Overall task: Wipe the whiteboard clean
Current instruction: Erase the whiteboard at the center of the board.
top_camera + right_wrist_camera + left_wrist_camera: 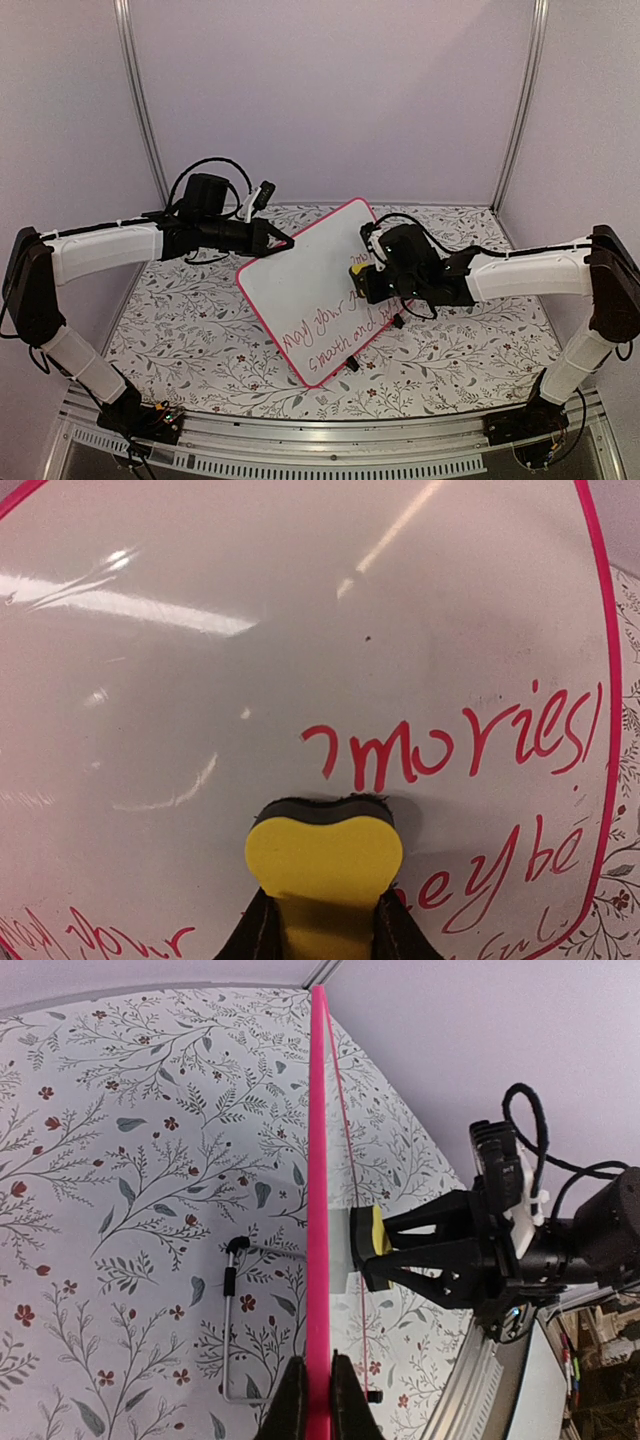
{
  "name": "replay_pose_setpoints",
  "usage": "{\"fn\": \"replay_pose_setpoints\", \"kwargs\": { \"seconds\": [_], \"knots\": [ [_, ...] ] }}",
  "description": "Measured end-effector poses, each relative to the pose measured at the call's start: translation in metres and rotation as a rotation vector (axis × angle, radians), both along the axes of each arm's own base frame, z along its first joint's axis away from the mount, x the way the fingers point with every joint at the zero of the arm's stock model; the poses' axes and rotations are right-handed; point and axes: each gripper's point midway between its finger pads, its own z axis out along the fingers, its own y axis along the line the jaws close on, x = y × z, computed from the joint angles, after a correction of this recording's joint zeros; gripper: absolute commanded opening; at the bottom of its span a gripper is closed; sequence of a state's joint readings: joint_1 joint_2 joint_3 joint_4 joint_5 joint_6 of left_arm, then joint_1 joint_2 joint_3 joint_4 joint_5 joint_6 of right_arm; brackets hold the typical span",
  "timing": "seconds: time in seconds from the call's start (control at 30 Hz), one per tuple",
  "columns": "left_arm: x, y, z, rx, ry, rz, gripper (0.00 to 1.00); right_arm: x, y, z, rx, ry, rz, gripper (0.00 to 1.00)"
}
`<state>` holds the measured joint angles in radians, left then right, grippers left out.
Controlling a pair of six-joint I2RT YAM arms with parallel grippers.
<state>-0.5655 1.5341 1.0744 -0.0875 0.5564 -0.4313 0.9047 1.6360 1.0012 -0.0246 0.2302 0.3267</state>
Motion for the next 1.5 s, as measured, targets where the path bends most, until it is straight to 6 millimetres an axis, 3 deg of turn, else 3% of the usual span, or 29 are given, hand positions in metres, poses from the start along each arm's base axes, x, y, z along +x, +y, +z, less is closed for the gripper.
{"fn": "replay_pose_setpoints", "kwargs": {
  "seconds": [0.2,0.7,1.07,1.5],
  "knots": [
    [0.0,0.0,0.0,0.001,0.0,0.002,0.0,0.004,0.003,0.005,-0.02,-0.003,0.004,0.26],
    [0.0,-0.001,0.001,-0.004,-0.004,-0.004,0.0,0.031,0.011,0.037,0.005,-0.077,-0.008,0.26],
    [0.0,0.0,-0.001,0.0,0.001,0.0,0.0,0.031,0.013,0.028,0.025,-0.067,0.01,0.26],
    [0.001,0.0,-0.001,0.002,0.002,0.002,0.0,0.012,-0.003,0.003,0.026,-0.016,0.015,0.26]
  ]
}}
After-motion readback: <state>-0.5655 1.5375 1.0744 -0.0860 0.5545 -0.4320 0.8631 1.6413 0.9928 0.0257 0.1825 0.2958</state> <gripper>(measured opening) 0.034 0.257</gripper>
